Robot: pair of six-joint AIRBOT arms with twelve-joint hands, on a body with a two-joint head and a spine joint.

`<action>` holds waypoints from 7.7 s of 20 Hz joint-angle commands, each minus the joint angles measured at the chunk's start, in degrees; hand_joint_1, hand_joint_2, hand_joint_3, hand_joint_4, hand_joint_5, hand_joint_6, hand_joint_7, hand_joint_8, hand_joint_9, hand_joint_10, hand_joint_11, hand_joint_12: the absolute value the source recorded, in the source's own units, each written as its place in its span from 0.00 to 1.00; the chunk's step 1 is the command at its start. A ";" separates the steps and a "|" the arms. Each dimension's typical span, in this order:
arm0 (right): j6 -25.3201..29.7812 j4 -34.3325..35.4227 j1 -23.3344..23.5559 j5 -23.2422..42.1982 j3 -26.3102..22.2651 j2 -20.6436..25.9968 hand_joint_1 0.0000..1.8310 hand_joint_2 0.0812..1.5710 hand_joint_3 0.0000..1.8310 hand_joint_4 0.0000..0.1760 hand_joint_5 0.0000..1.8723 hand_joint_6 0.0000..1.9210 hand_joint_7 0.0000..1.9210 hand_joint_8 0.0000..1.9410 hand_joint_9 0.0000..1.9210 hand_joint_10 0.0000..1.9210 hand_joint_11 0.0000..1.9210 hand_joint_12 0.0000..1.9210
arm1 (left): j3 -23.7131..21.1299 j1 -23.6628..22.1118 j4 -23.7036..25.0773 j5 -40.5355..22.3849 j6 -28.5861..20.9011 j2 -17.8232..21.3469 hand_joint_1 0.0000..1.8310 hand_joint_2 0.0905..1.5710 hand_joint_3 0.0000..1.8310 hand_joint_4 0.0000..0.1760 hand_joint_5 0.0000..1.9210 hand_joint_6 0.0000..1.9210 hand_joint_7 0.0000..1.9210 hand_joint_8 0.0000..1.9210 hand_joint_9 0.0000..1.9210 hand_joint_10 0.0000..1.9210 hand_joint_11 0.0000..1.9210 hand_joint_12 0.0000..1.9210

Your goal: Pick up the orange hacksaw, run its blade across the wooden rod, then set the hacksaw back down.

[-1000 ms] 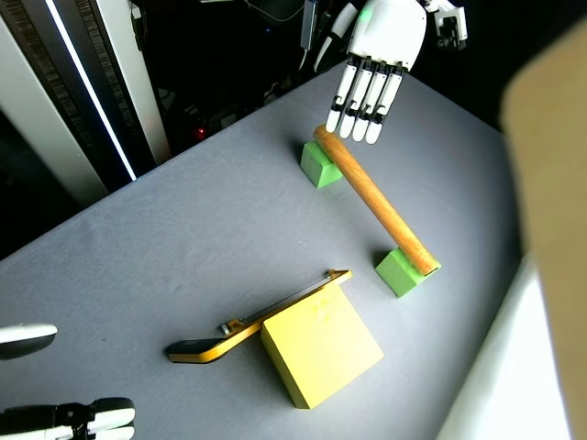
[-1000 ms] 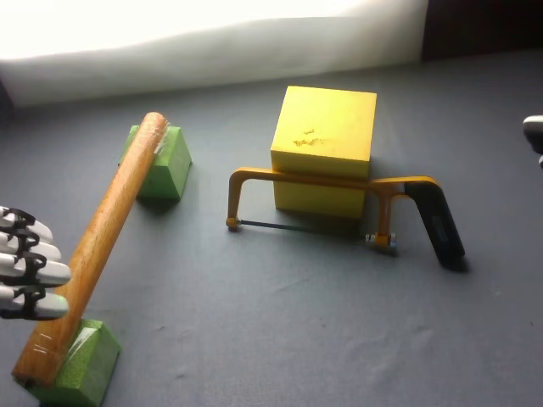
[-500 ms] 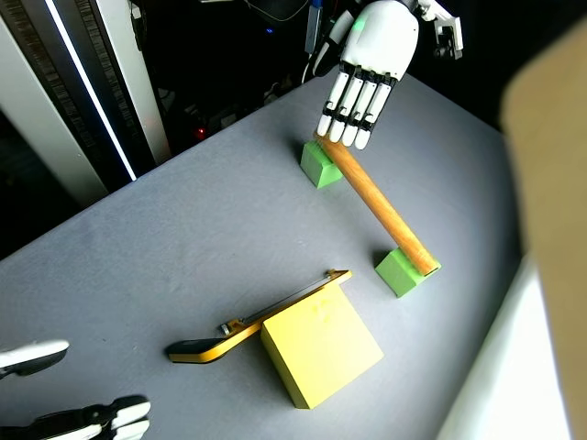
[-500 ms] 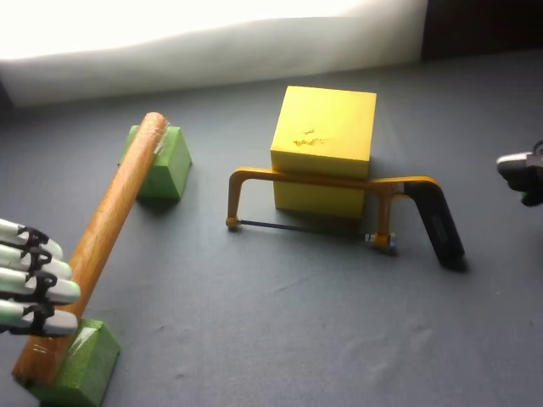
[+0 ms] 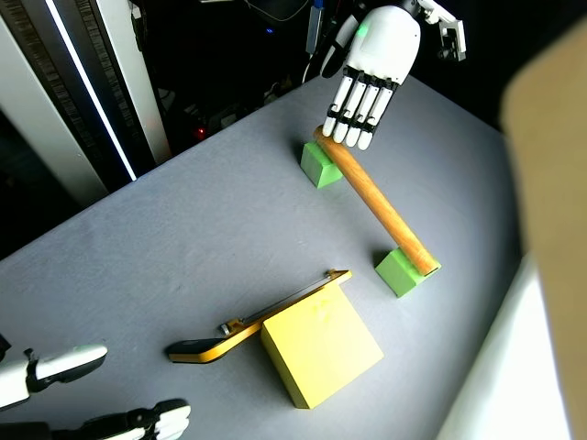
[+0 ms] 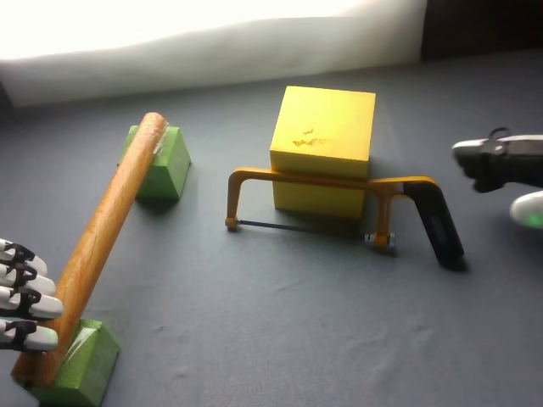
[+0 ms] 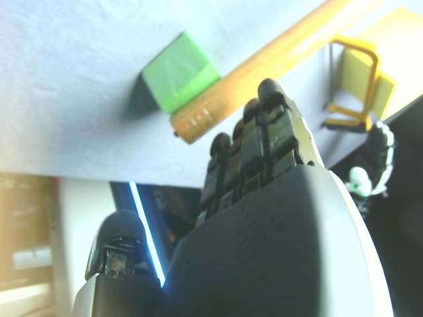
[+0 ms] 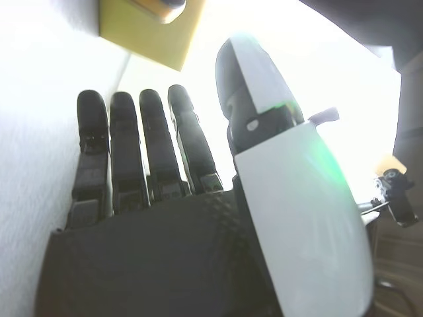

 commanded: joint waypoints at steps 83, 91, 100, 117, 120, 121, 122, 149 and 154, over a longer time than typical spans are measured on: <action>-38.61 30.53 9.04 7.76 -32.43 13.05 0.69 0.69 0.00 0.00 0.53 0.40 0.54 0.58 0.50 0.56 0.44 0.76 | 0.40 2.23 -1.47 -0.12 -0.78 -0.99 0.01 0.80 0.00 0.00 0.05 0.00 0.03 0.00 0.03 0.00 0.00 0.14; -51.06 45.92 5.33 26.51 -39.34 10.93 0.69 0.69 0.00 0.00 0.52 0.41 0.53 0.60 0.51 0.55 0.46 0.75 | 0.35 2.17 -1.47 -0.11 -0.78 -1.02 0.01 0.80 0.00 0.00 0.06 0.00 0.04 0.00 0.04 0.00 0.00 0.15; -57.24 52.89 11.18 28.97 -39.35 0.97 0.69 0.70 0.00 0.00 0.51 0.44 0.53 0.60 0.51 0.54 0.46 0.73 | 0.24 2.17 -1.47 0.47 -0.78 -1.07 0.00 0.81 0.00 0.00 0.03 0.00 0.02 0.00 0.01 0.00 0.00 0.09; -63.63 60.66 19.54 25.47 -37.98 -13.45 0.69 0.70 0.00 0.00 0.51 0.42 0.52 0.63 0.48 0.59 0.44 0.75 | -0.04 2.05 -1.47 1.16 -0.78 -1.09 0.01 0.81 0.00 0.00 0.04 0.00 0.02 0.00 0.03 0.00 0.00 0.12; -65.36 61.31 19.48 23.67 -38.26 -13.95 0.69 0.70 0.00 0.00 0.52 0.41 0.52 0.61 0.49 0.58 0.44 0.76 | -0.04 2.05 -1.47 1.17 -0.78 -1.08 0.01 0.81 0.00 0.00 0.03 0.00 0.01 0.00 0.02 0.00 0.00 0.09; -65.95 61.67 19.36 23.49 -38.48 -13.96 0.69 0.70 0.00 0.00 0.51 0.44 0.52 0.62 0.48 0.57 0.43 0.76 | -0.04 2.00 -1.48 1.17 -0.78 -1.08 0.01 0.81 0.00 0.00 0.03 0.00 0.01 0.00 0.02 0.00 0.00 0.11; -66.26 61.87 19.18 23.34 -38.63 -13.99 0.69 0.70 0.00 0.00 0.50 0.44 0.52 0.62 0.48 0.57 0.44 0.76 | -0.04 2.00 -1.48 1.17 -0.78 -1.08 0.02 0.81 0.00 0.00 0.03 0.00 0.01 0.00 0.02 0.00 0.00 0.09; -71.64 70.41 16.67 27.46 -35.08 -24.49 0.69 0.69 0.00 0.00 0.52 0.42 0.53 0.60 0.49 0.56 0.44 0.76 | -0.03 1.88 -1.49 1.72 -0.78 -1.12 0.02 0.81 0.00 0.00 0.03 0.00 0.02 0.00 0.02 0.00 0.02 0.02; -71.51 70.40 16.92 27.02 -32.31 -27.33 0.69 0.70 0.00 0.00 0.51 0.44 0.53 0.59 0.51 0.53 0.44 0.74 | 0.08 1.67 -1.49 2.00 -0.78 -1.24 0.01 0.81 0.00 0.00 0.03 0.00 0.02 0.00 0.02 0.00 0.00 0.09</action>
